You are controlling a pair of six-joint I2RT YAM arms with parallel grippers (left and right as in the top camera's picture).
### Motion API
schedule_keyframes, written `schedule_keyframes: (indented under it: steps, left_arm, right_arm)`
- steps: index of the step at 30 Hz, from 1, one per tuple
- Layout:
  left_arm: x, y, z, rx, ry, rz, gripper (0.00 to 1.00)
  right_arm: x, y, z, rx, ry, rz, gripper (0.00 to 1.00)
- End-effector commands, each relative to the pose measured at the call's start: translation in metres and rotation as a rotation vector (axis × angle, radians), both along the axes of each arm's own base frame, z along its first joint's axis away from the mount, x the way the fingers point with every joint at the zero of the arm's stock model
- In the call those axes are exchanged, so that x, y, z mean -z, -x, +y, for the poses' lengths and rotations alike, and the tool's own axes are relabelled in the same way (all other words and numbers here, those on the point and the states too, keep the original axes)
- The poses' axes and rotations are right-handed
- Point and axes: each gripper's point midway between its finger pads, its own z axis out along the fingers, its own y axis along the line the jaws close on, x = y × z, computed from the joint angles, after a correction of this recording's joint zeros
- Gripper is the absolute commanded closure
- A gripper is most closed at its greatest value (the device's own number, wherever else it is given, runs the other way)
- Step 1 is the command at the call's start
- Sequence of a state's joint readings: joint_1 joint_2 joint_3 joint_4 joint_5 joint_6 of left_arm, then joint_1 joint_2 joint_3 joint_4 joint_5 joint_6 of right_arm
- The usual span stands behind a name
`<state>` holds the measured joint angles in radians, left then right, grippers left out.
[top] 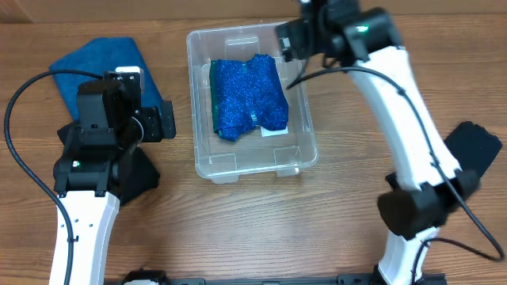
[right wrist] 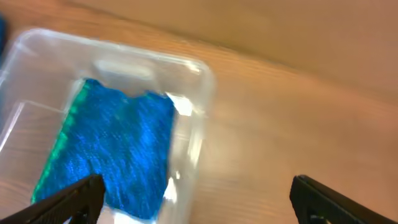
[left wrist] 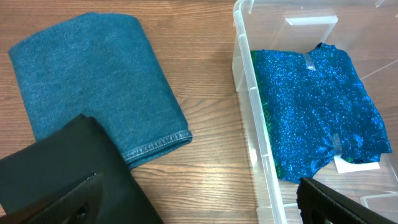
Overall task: Pack container
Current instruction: 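Release the cloth and move the right gripper to the black cloth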
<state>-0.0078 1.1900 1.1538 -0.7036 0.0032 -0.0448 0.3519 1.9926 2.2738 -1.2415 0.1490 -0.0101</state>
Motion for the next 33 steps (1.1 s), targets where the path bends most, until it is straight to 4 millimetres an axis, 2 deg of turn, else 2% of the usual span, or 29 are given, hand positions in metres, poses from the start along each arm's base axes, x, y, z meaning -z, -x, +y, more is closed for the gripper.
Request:
schedule_keyframes:
  steps: [1, 3, 6, 8, 11, 12, 14, 17, 21, 23, 25, 27, 29, 30, 32, 33]
  left_arm:
    - [-0.01, -0.005, -0.003, 0.023, -0.014, -0.026, 0.0]
    - [-0.011, -0.005, -0.002, 0.023, -0.014, -0.028, 0.0]
    - [-0.013, -0.007, -0.003, 0.023, -0.013, -0.038, 0.0]
    - [-0.014, -0.008, -0.003, 0.023, -0.014, -0.046, 0.0]
    - [-0.016, -0.009, -0.003, 0.023, -0.013, -0.055, 0.0]
    - [-0.016, -0.01, -0.003, 0.023, -0.014, -0.056, 0.0]
    - [-0.016, -0.01, -0.003, 0.023, -0.014, -0.056, 0.0]
    - [-0.016, -0.01, -0.003, 0.023, -0.014, -0.056, 0.0]
    - [-0.016, -0.01, -0.003, 0.023, -0.014, -0.056, 0.0]
    - [-0.016, -0.009, -0.003, 0.023, -0.014, -0.056, 0.0]
    - [-0.016, -0.009, -0.003, 0.023, -0.014, -0.056, 0.0]
    - [-0.016, -0.009, -0.003, 0.023, -0.014, -0.056, 0.0]
    - [-0.016, -0.01, -0.003, 0.023, -0.014, -0.056, 0.0]
    - [-0.016, -0.01, -0.003, 0.023, -0.014, -0.056, 0.0]
    - [-0.016, -0.01, -0.003, 0.023, -0.014, -0.058, 0.0]
    - [-0.017, -0.01, -0.003, 0.023, -0.014, -0.059, 0.0]
  right_arm:
    - [0.028, 0.019, -0.065, 0.337, -0.042, 0.166, 0.56]
    - [0.056, 0.041, -0.084, 0.439, -0.041, 0.306, 0.57]
    - [0.089, 0.068, -0.086, 0.439, -0.049, 0.478, 0.55]
    - [0.108, 0.083, -0.079, 0.396, -0.065, 0.576, 0.54]
    - [0.138, 0.112, -0.052, 0.269, -0.111, 0.738, 0.53]
    - [0.15, 0.128, -0.039, 0.205, -0.116, 0.804, 0.53]
    - [0.162, 0.14, -0.028, 0.155, -0.093, 0.842, 0.52]
    - [0.171, 0.14, -0.016, 0.123, -0.088, 0.833, 0.51]
    - [0.17, 0.137, -0.003, 0.082, -0.133, 0.82, 0.51]
    - [0.17, 0.136, -0.004, 0.078, -0.138, 0.818, 0.5]
    - [0.17, 0.132, -0.008, 0.093, -0.148, 0.809, 0.46]
    - [0.171, 0.121, -0.024, 0.181, -0.142, 0.779, 0.46]
    - [0.169, 0.109, -0.048, 0.306, -0.121, 0.726, 0.42]
    - [0.164, 0.102, -0.068, 0.398, -0.112, 0.683, 0.39]
    - [0.147, 0.093, -0.101, 0.534, -0.119, 0.61, 0.35]
    - [0.133, 0.089, -0.121, 0.607, -0.143, 0.56, 0.32]
